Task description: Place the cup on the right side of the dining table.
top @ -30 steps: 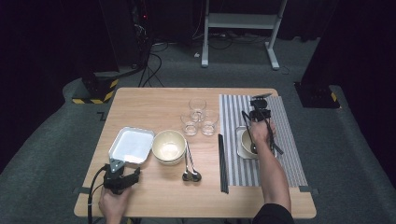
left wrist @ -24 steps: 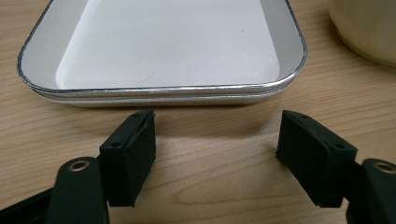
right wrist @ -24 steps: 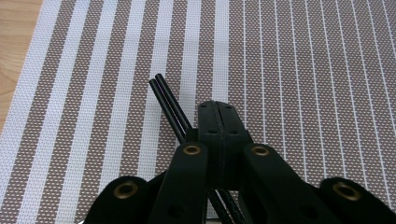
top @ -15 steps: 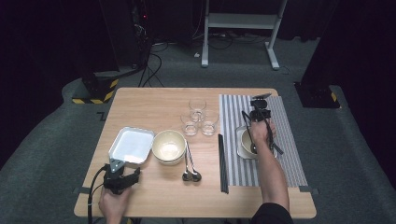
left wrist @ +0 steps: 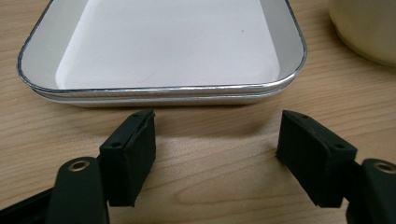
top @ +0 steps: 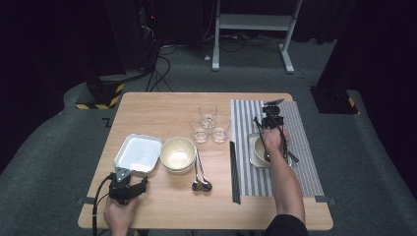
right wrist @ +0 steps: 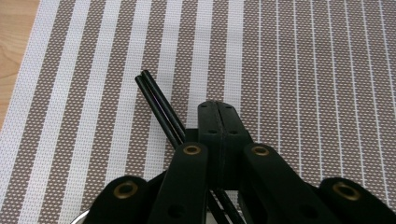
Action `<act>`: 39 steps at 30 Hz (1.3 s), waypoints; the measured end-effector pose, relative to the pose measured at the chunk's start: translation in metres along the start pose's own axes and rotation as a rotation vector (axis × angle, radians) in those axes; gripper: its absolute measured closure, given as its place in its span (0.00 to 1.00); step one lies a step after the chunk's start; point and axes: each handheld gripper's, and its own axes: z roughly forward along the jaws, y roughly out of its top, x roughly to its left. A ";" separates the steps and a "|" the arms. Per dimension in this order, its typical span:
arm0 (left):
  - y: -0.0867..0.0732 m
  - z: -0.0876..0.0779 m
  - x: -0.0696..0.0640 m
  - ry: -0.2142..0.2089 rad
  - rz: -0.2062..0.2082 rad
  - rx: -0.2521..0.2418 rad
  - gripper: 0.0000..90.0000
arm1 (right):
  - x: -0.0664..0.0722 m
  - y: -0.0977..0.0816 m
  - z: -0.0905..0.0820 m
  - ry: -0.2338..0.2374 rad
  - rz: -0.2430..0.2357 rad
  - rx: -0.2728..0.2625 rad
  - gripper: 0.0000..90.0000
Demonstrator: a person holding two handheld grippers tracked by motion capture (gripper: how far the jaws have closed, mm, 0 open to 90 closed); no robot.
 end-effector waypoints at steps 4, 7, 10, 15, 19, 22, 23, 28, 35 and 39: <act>0.000 0.000 0.000 -0.002 0.001 -0.002 0.32 | 0.002 0.000 0.000 0.015 -0.009 -0.004 1.00; 0.000 0.000 0.000 -0.002 0.001 -0.002 0.32 | 0.003 0.000 0.000 0.029 -0.008 0.000 1.00; 0.000 0.000 0.000 -0.001 0.001 -0.001 0.32 | 0.004 -0.001 -0.001 0.040 -0.013 0.002 1.00; 0.000 0.000 0.000 -0.002 0.001 -0.002 0.32 | 0.007 -0.001 -0.002 0.055 -0.024 0.001 1.00; 0.000 0.000 0.000 -0.002 0.001 -0.002 0.32 | 0.010 -0.001 -0.002 0.067 -0.026 0.008 1.00; 0.000 0.000 0.000 -0.003 0.001 -0.002 0.32 | 0.011 -0.002 -0.002 0.072 -0.029 0.009 1.00; 0.000 0.000 0.000 -0.003 0.001 -0.002 0.32 | 0.011 -0.002 -0.002 0.074 -0.031 0.008 1.00; 0.000 0.000 0.000 -0.003 0.001 -0.002 0.32 | 0.013 -0.002 -0.004 0.080 -0.046 0.006 1.00; 0.000 0.000 0.000 -0.003 0.001 -0.002 0.32 | 0.017 -0.003 -0.005 0.075 -0.081 -0.001 1.00; 0.000 0.000 0.000 -0.003 0.002 -0.002 0.32 | 0.020 -0.002 -0.005 0.089 -0.084 -0.002 1.00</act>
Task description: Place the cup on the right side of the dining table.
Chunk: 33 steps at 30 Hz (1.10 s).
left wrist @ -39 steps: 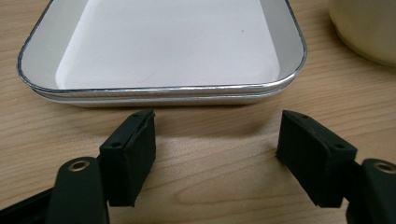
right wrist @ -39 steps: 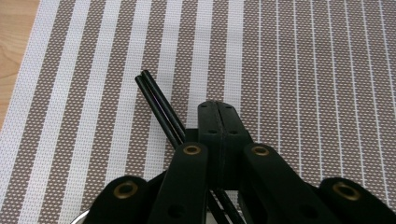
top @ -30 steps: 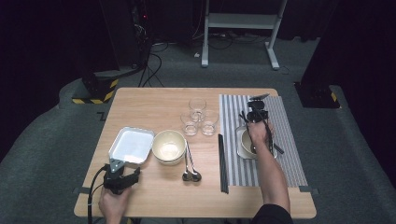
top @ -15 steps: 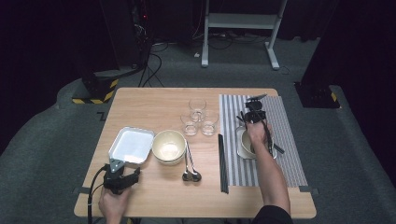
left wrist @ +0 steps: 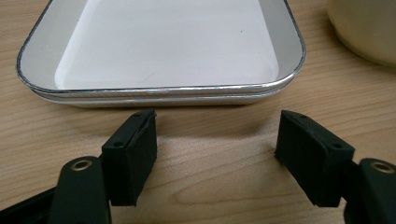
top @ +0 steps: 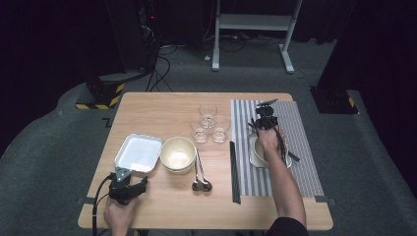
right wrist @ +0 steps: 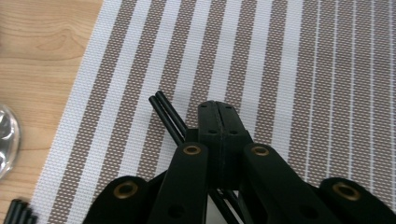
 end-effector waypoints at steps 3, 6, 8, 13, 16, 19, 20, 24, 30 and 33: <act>0.000 0.000 0.000 0.000 -0.001 0.000 0.32 | 0.001 0.000 0.001 0.003 -0.012 0.002 1.00; 0.000 0.000 0.000 0.000 -0.001 0.000 0.32 | 0.001 0.000 0.001 0.011 -0.009 0.001 1.00; 0.000 0.000 0.000 0.000 -0.001 0.001 0.32 | 0.001 0.000 0.001 0.020 -0.004 0.004 1.00; 0.000 0.000 0.000 0.000 -0.001 0.001 0.32 | 0.001 0.000 0.000 0.030 0.005 0.005 1.00; 0.000 0.000 0.000 0.000 -0.001 0.000 0.32 | 0.001 0.001 -0.001 0.039 0.012 0.002 1.00; 0.000 0.000 0.000 0.000 -0.001 0.000 0.32 | 0.001 0.001 -0.001 0.044 0.014 0.005 1.00; 0.000 0.000 0.000 0.000 -0.001 0.000 0.32 | 0.001 0.000 -0.001 0.046 0.016 0.009 1.00; 0.000 0.000 0.000 0.000 0.000 0.000 0.32 | 0.001 0.001 0.000 0.047 0.017 0.011 1.00; 0.000 0.000 0.000 0.000 0.000 0.000 0.32 | 0.002 0.001 -0.001 0.048 0.015 0.017 1.00; 0.000 0.000 0.000 0.000 -0.001 0.000 0.32 | 0.003 0.001 -0.001 0.048 0.016 0.021 1.00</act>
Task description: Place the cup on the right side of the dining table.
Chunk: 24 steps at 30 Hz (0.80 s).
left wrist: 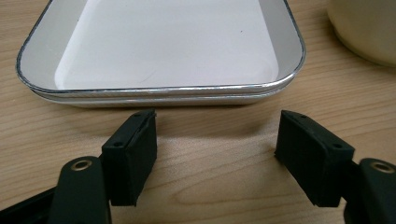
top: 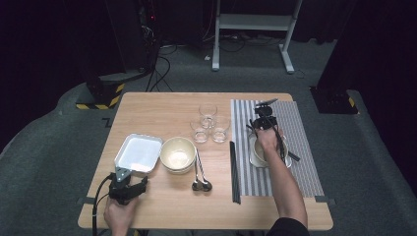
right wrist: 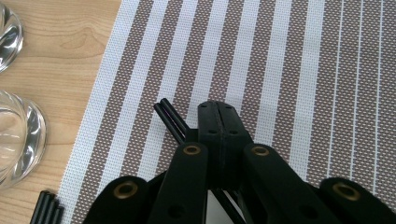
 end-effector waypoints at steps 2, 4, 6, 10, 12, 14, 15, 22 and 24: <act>0.000 0.000 0.000 0.000 0.000 0.000 0.32 | 0.001 0.000 0.000 0.002 -0.005 0.001 1.00; 0.000 0.000 0.000 0.000 0.000 0.000 0.32 | 0.002 0.000 0.000 0.001 -0.007 0.004 1.00; 0.000 0.000 0.000 0.000 0.000 0.000 0.32 | 0.003 0.000 0.000 -0.001 -0.011 0.004 1.00; 0.000 0.000 0.000 -0.001 0.000 0.001 0.32 | 0.005 -0.001 0.000 0.000 -0.018 0.006 1.00; 0.000 0.000 0.000 -0.002 0.000 0.000 0.32 | 0.006 -0.001 -0.001 0.000 -0.023 0.008 1.00; 0.000 0.000 0.000 -0.003 -0.001 0.001 0.32 | 0.007 -0.001 -0.001 -0.002 -0.026 0.007 1.00; 0.000 0.000 0.000 -0.003 -0.001 0.001 0.32 | 0.007 -0.001 -0.001 -0.002 -0.027 0.007 1.00; 0.000 0.000 0.000 -0.004 -0.003 -0.001 0.32 | 0.011 -0.001 -0.001 -0.001 -0.035 0.004 1.00; 0.000 0.000 0.000 -0.004 -0.002 -0.001 0.32 | 0.012 -0.001 -0.001 -0.002 -0.037 0.006 1.00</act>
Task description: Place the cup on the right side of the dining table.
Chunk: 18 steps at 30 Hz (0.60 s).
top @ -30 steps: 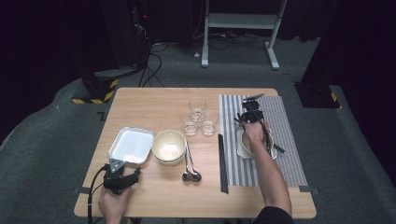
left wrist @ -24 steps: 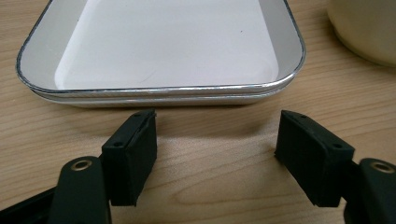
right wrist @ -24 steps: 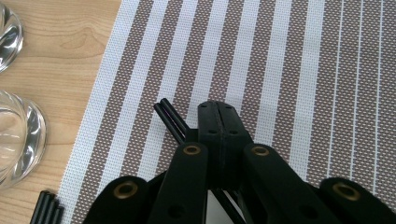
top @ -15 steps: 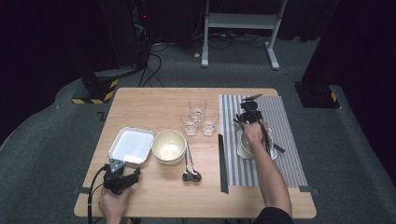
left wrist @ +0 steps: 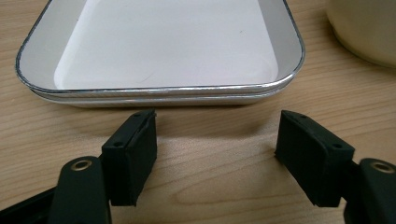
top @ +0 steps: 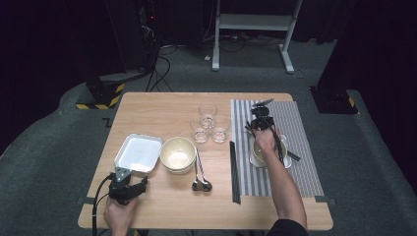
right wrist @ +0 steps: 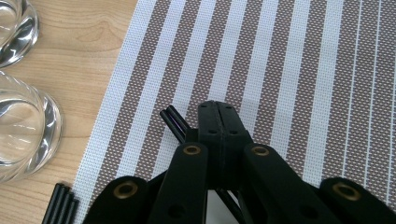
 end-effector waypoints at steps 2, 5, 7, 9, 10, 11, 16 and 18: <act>0.000 0.000 0.000 0.000 0.003 0.002 0.32 | 0.000 0.000 0.000 -0.001 0.000 0.001 1.00; 0.000 0.000 0.000 0.000 0.002 0.002 0.32 | 0.001 0.000 0.000 -0.005 -0.002 0.002 1.00; 0.000 0.000 0.000 -0.001 0.002 0.002 0.32 | 0.001 0.000 0.000 0.001 0.000 0.002 1.00; 0.000 0.000 0.000 -0.002 0.002 0.003 0.32 | 0.001 0.000 0.000 0.005 0.002 0.002 1.00; 0.000 0.000 0.000 -0.001 0.002 0.003 0.32 | 0.001 0.000 -0.001 0.006 0.003 0.002 1.00; 0.000 0.000 0.000 -0.001 0.003 0.003 0.32 | 0.001 0.000 -0.001 0.009 0.003 0.004 1.00; 0.000 0.000 0.000 -0.002 0.004 0.003 0.32 | 0.000 0.000 -0.002 0.010 0.011 0.012 1.00; 0.000 0.000 0.001 -0.002 0.003 0.002 0.32 | 0.000 0.000 -0.002 0.009 0.015 0.013 1.00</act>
